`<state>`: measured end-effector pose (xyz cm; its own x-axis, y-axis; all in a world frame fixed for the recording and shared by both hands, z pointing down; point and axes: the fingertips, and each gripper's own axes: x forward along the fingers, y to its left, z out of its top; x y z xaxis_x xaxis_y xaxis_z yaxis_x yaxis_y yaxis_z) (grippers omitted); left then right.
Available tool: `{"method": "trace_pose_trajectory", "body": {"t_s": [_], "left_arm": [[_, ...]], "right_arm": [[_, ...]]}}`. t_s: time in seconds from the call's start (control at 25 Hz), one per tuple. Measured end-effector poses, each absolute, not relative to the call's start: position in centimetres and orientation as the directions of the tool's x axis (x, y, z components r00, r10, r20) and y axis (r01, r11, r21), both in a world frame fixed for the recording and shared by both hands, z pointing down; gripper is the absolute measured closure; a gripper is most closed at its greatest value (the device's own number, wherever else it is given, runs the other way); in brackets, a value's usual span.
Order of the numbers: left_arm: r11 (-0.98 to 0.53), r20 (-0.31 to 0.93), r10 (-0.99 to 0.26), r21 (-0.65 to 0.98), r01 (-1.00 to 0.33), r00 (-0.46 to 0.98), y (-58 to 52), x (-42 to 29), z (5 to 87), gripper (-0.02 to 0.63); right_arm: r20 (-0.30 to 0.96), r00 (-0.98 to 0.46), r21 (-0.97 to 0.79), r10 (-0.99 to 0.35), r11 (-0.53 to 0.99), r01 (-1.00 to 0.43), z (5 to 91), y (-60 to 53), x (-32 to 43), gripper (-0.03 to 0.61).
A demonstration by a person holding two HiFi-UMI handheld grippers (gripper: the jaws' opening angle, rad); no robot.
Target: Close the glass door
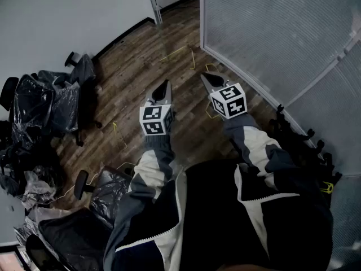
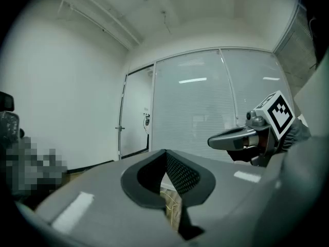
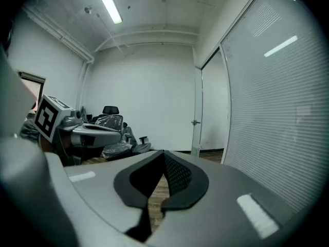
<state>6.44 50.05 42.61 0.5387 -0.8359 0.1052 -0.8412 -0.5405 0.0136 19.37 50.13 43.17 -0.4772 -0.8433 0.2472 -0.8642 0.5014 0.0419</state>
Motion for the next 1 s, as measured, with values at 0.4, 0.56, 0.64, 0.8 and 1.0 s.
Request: {"method": "trace_pose_trajectory", "body": {"t_s": [0.4, 0.56, 0.64, 0.8, 1.0], "left_arm": [[-0.54, 0.105, -0.836, 0.011, -0.842, 0.538, 49.1, 5.8, 42.7, 0.607], [-0.54, 0.113, -0.835, 0.014, -0.842, 0.538, 49.0, 5.5, 43.5, 0.607], [-0.535, 0.108, -0.839, 0.014, -0.844, 0.534, 48.9, 5.3, 43.4, 0.607], [-0.523, 0.098, -0.847, 0.022, -0.852, 0.523, 49.0, 4.7, 43.4, 0.607], [-0.511, 0.111, -0.852, 0.04, -0.859, 0.512, 48.0, 3.7, 44.1, 0.609]], "right_arm": [[0.241, -0.483, 0.024, -0.842, 0.503, -0.864, 43.5, 49.8, 18.5, 0.575], [0.228, -0.499, 0.028, -0.836, 0.518, -0.855, 43.7, 50.0, 17.9, 0.574], [0.229, -0.506, 0.038, -0.832, 0.527, -0.849, 43.6, 49.8, 17.5, 0.574], [0.234, -0.514, 0.048, -0.826, 0.537, -0.842, 43.8, 49.6, 16.7, 0.574], [0.237, -0.53, 0.039, -0.814, 0.553, -0.832, 44.1, 48.3, 15.6, 0.574]]}}
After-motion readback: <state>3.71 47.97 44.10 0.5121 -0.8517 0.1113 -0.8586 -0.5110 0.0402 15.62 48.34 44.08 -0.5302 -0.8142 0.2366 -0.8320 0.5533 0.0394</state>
